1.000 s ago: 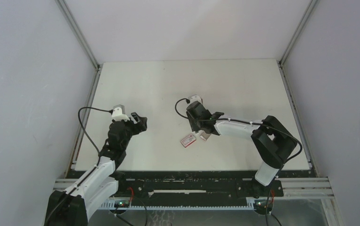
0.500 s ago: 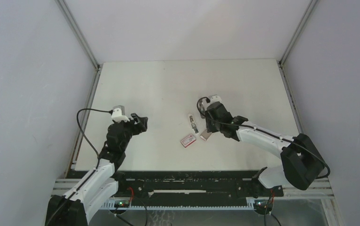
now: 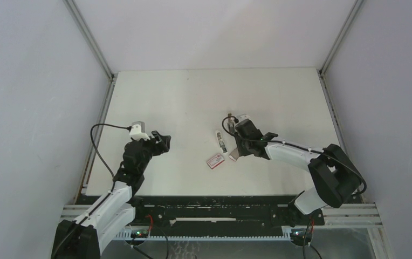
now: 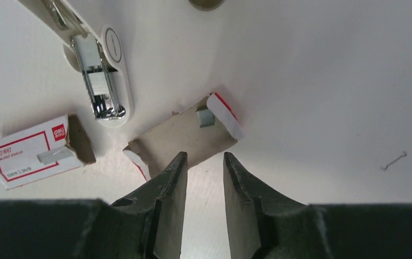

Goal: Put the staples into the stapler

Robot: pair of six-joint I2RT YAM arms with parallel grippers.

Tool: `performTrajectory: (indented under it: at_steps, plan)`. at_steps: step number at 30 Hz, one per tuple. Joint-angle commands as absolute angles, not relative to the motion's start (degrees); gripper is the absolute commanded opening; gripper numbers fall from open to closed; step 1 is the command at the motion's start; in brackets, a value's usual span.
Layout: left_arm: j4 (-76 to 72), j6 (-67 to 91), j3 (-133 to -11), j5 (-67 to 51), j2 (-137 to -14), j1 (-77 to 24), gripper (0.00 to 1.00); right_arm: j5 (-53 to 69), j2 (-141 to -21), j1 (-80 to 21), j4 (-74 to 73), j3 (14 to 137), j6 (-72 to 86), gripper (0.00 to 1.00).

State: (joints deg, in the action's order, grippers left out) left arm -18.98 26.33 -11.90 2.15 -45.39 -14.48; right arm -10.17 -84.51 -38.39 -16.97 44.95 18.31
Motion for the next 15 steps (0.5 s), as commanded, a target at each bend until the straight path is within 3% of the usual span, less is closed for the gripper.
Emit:
performTrajectory:
  at_steps: [1, 15]
  plan:
    - [-21.7, 25.2, -11.2, 1.3, -45.3, -14.3, 0.75, -10.9, -87.4, -38.8, -14.5, 49.1, 14.6, 0.29]
    - [-21.7, 25.4, -11.4, 1.3, -45.8, -14.2, 0.75, -11.6, -92.3, -39.2, -13.7, 51.3, 12.8, 0.27]
